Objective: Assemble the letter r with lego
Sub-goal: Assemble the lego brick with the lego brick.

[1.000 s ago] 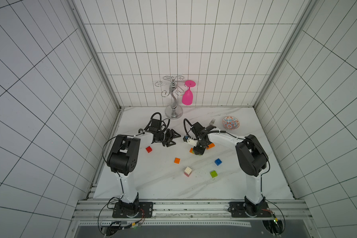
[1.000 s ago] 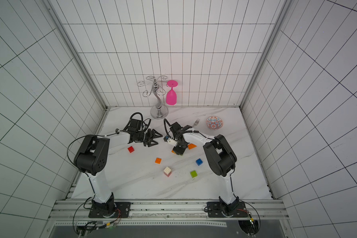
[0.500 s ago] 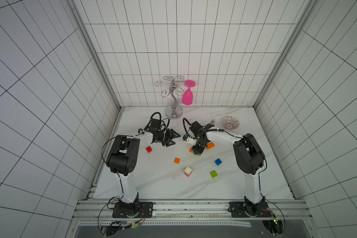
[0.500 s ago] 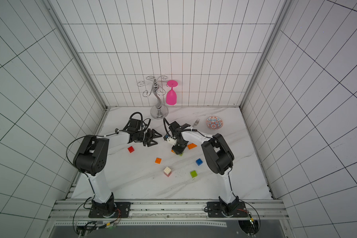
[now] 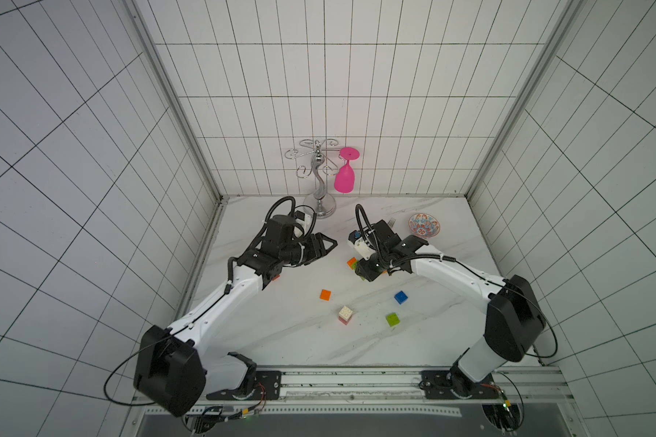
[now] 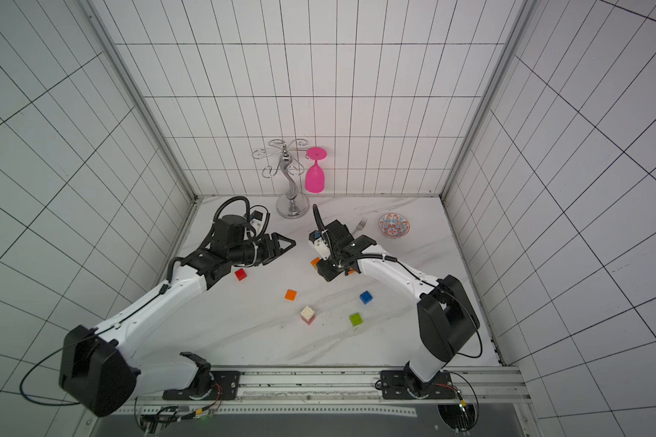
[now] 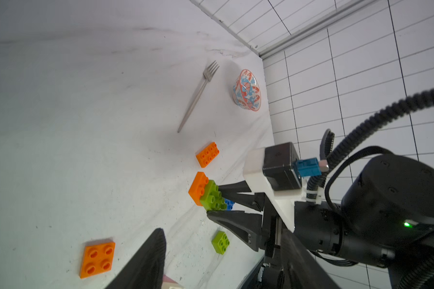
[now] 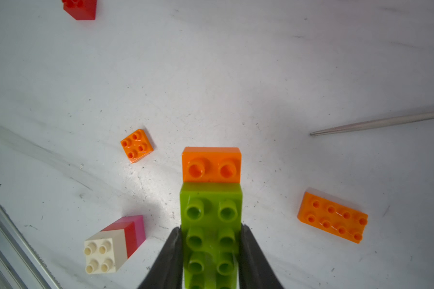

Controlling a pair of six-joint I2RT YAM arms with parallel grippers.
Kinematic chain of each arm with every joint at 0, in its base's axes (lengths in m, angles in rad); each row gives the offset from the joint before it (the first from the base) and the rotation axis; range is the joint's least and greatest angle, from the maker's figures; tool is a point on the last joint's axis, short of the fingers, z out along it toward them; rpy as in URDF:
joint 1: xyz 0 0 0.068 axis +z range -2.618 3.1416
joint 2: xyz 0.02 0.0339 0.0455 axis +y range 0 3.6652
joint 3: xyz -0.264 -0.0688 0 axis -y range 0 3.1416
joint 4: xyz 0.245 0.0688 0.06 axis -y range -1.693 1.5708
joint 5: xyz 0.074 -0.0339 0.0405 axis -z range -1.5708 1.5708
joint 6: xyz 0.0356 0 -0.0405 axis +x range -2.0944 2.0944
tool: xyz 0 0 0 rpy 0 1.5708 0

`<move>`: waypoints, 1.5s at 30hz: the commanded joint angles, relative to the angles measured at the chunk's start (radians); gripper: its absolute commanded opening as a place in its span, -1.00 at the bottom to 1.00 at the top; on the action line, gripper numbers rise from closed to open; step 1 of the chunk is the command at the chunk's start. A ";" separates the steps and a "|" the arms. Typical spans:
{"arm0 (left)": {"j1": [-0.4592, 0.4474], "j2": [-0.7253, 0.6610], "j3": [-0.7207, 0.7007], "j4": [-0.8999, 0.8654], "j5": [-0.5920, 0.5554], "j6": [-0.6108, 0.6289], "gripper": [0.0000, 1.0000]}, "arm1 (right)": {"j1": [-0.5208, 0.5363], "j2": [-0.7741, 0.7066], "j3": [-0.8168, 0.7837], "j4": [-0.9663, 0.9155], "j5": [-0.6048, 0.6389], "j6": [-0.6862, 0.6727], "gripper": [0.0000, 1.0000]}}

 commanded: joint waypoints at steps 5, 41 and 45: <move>-0.099 -0.215 -0.311 0.012 -0.136 -0.186 0.30 | 0.135 -0.121 -0.088 0.051 0.030 0.102 -1.00; -0.108 -0.244 -0.740 0.393 -0.020 -0.429 0.25 | 0.346 0.095 0.049 -0.109 0.154 0.176 -1.00; -0.108 -0.237 -0.740 0.396 -0.020 -0.429 0.25 | 0.352 0.098 0.048 -0.113 0.187 0.200 -1.00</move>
